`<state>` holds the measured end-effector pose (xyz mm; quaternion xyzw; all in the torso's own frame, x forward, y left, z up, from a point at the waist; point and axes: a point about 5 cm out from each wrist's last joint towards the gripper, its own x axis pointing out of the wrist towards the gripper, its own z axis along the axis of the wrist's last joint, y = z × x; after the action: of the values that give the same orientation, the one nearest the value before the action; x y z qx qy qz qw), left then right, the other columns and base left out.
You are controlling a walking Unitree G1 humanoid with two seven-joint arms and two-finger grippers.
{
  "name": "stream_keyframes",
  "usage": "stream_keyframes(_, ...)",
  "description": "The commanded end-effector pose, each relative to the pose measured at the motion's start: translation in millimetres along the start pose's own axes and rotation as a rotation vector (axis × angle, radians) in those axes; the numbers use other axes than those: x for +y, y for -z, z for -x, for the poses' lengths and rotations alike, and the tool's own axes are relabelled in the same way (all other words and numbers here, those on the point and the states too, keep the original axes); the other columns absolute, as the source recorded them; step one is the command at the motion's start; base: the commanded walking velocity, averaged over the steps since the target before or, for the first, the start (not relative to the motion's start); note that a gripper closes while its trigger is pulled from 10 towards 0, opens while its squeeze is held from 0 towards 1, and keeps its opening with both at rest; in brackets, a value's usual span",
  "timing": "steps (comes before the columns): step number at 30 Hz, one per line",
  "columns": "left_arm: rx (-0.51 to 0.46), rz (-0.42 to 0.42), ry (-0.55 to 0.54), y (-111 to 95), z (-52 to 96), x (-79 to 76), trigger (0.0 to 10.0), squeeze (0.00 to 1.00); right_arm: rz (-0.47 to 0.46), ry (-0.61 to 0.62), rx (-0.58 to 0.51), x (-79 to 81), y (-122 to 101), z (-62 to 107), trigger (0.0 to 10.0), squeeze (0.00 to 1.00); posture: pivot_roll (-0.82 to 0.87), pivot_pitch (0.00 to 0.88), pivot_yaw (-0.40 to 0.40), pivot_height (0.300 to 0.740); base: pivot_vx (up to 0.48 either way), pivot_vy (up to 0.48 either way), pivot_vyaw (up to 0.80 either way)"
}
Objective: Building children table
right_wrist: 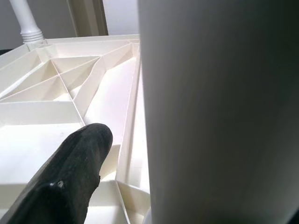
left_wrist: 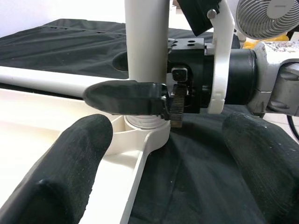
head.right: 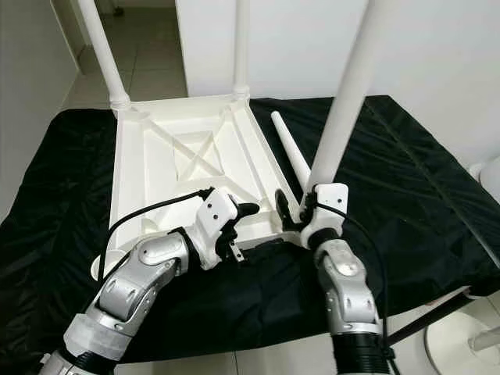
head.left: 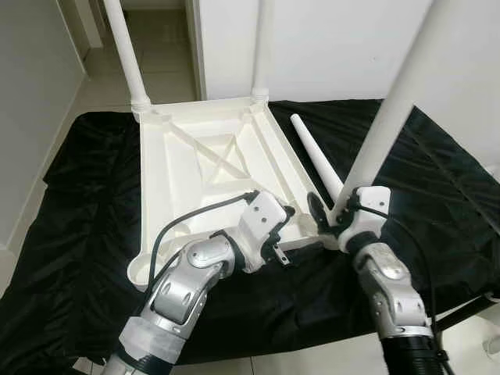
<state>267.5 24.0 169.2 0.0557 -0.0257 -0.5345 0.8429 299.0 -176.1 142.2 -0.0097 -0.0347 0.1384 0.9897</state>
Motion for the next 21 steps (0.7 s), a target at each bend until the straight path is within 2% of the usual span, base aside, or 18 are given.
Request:
stream_keyframes(1, 0.01, -0.004, -0.056, 1, 0.4, 4.8, 10.0, 0.0, 0.003, -0.058, 0.004, 1.9, 1, -1.7, 10.0, 0.0, -0.1, 0.0, 0.015, 0.74, 0.0, 0.0, 0.0)
stream_keyframes(2, 0.009, -0.007, -0.055, 0, -0.1, 5.5, 10.0, 0.0, 0.029, -0.119, 0.019, -2.9, 3, -1.5, 10.0, 0.0, -0.1, 0.0, 0.017, 0.74, 0.0, 0.0, 0.0)
stream_keyframes(8, 0.008, -0.012, -0.053, -1, -0.7, 6.3, 10.0, 0.0, 0.066, -0.187, 0.04, -10.6, 4, -1.7, 10.0, 0.0, -0.1, 0.0, 0.02, 0.74, 0.0, 0.0, 0.0)
stream_keyframes(11, 0.005, -0.016, -0.05, -2, -1.8, 6.4, 10.0, 0.0, 0.138, -0.258, 0.071, -25.4, 1, -9.7, 10.0, 0.0, -0.1, 0.0, 0.025, 0.74, 0.0, 0.0, 0.0)
stream_keyframes(14, 0.004, -0.017, -0.05, -2, -2.3, 6.9, 10.0, 0.0, 0.159, -0.285, 0.079, -30.7, 0, -13.9, 10.0, 0.0, -0.1, 0.0, 0.023, 0.74, 0.0, 0.0, 0.0)
stream_keyframes(15, 0.003, -0.018, -0.052, -3, -2.4, 7.2, 10.0, 0.0, 0.162, -0.3, 0.091, -31.8, 2, -14.5, 5.5, 0.0, -0.09, 0.0, 0.019, 0.74, 0.0, 0.0, 0.0)
stream_keyframes(16, 0.003, -0.019, -0.054, -3, -2.5, 7.5, 10.0, 0.0, 0.164, -0.313, 0.101, -32.9, 3, -14.8, 4.8, 0.0, -0.09, 0.0, 0.017, 0.74, 0.0, 0.0, 0.0)
stream_keyframes(18, 0.002, -0.02, -0.055, -3, -2.4, 7.6, 10.0, 0.0, 0.164, -0.321, 0.108, -33.6, 4, -14.8, 4.8, 0.0, -0.09, 0.0, 0.017, 0.74, 0.0, 0.0, 0.0)
stream_keyframes(19, 0.001, -0.021, -0.059, -3, -1.9, 8.0, 10.0, 0.0, 0.152, -0.329, 0.125, -34.4, 8, -13.8, 0.0, 0.0, -0.09, 0.0, 0.012, 0.74, 0.0, 0.0, 0.0)
stream_keyframes(21, 0.001, -0.021, -0.059, -3, -1.9, 8.0, 10.0, 0.0, 0.152, -0.329, 0.125, -34.4, 8, -13.8, 0.0, 0.0, -0.09, 0.0, 0.012, 0.74, 0.0, 0.0, 0.0)
